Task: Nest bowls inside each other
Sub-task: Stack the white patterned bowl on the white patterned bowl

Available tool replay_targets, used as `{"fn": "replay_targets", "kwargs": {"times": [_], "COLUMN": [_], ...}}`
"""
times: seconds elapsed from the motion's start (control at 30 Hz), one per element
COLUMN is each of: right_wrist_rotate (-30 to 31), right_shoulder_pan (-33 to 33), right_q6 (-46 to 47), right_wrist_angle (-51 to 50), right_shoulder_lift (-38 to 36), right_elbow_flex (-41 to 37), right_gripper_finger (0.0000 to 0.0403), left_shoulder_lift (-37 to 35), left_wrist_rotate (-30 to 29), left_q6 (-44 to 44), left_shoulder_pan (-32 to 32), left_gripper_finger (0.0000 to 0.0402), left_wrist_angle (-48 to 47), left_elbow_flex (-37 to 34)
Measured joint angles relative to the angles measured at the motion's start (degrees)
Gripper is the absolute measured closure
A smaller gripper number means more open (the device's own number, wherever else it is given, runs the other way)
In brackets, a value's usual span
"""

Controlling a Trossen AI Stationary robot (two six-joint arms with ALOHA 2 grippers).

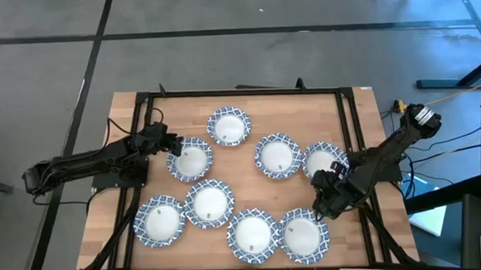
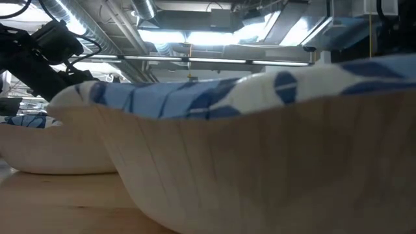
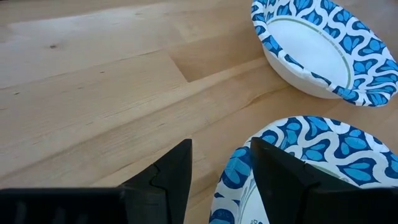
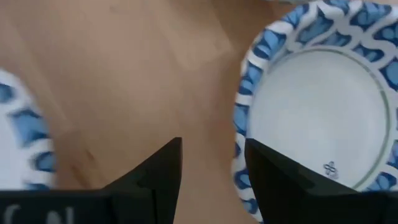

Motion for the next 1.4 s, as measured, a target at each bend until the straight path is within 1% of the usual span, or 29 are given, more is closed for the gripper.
{"fn": "replay_targets", "kwargs": {"times": [0.23, 0.47, 0.57, 0.67, 0.97, 1.03, 1.23, 1.4], "right_wrist_rotate": [-2.4, -2.5, -2.5, -2.5, -2.5, -2.5, -3.5, -3.8], "right_shoulder_pan": [-1.2, -2.9, -4.0, -5.0, -6.0, -6.0, -6.0, -6.1], "right_q6": [0.3, 1.5, 1.5, 1.2, 0.9, 0.9, 1.3, 1.0], "right_wrist_angle": [1.0, 1.3, 1.5, 2.1, 3.6, 4.2, 4.0, -2.2], "right_shoulder_lift": [0.0, 0.0, 0.0, 0.0, 0.0, -0.1, -0.5, -0.5], "right_elbow_flex": [-3.3, -5.3, -6.0, -6.7, -7.1, -7.1, -6.9, -2.3], "right_gripper_finger": [0.0227, 0.0234, 0.0251, 0.0277, 0.0377, 0.0393, 0.0392, 0.0398], "left_shoulder_lift": [0.0, 0.0, 0.0, 0.0, 0.0, 0.0, 0.0, 0.0], "left_wrist_rotate": [0.0, -0.1, -0.3, -0.3, -0.3, -0.3, -0.3, -0.3], "left_q6": [0.0, 0.0, 0.0, 0.0, 0.0, 0.0, 0.0, 0.0], "left_shoulder_pan": [0.0, 0.0, 0.0, 0.0, 0.0, 0.0, 0.0, 0.0], "left_gripper_finger": [0.0244, 0.0244, 0.0244, 0.0244, 0.0244, 0.0244, 0.0244, 0.0244], "left_wrist_angle": [0.0, 0.0, 0.0, 0.0, 0.0, 0.0, 0.0, 0.0], "left_elbow_flex": [0.0, 0.0, 0.0, 0.0, 0.0, 0.0, 0.0, 0.0]}}
